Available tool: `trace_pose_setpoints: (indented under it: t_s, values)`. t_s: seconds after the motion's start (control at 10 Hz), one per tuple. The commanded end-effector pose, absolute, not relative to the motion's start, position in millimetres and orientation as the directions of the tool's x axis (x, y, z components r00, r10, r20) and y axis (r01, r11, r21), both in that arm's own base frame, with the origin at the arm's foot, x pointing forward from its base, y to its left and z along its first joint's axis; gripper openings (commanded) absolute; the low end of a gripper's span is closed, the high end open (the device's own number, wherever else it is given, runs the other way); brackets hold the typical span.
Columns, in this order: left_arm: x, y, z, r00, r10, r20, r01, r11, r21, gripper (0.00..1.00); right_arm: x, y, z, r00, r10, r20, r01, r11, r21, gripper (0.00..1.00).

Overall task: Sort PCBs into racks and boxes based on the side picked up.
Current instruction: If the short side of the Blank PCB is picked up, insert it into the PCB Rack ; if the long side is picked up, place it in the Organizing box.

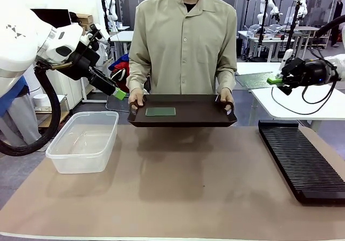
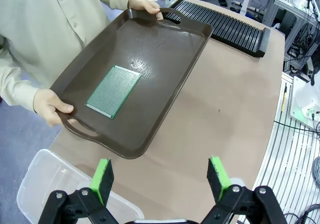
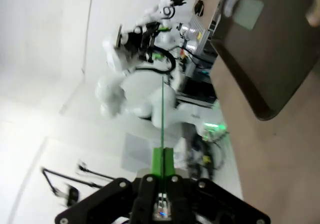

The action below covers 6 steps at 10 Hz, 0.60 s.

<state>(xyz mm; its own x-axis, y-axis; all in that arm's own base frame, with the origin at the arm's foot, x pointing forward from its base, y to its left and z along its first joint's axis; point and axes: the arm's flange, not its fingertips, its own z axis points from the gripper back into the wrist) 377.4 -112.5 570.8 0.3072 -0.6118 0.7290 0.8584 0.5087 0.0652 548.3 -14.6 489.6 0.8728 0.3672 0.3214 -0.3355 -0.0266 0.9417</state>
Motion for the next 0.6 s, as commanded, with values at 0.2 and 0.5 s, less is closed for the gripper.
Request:
trace_pose_setpoints:
  t_s: [0.2,0.5]
  values:
    - [377.3,-112.1,569.6,0.305,-0.616,0.726,0.862,0.503,0.065,1.0,533.0,-47.7,512.2,0.551,0.262,0.793,-0.806,-0.082,0.587,0.02]
    - [377.3,-112.1,569.6,0.305,-0.616,0.726,0.862,0.503,0.065,1.0,512.5,-72.9,527.5,0.358,0.242,0.902,-0.928,-0.015,0.373,0.02]
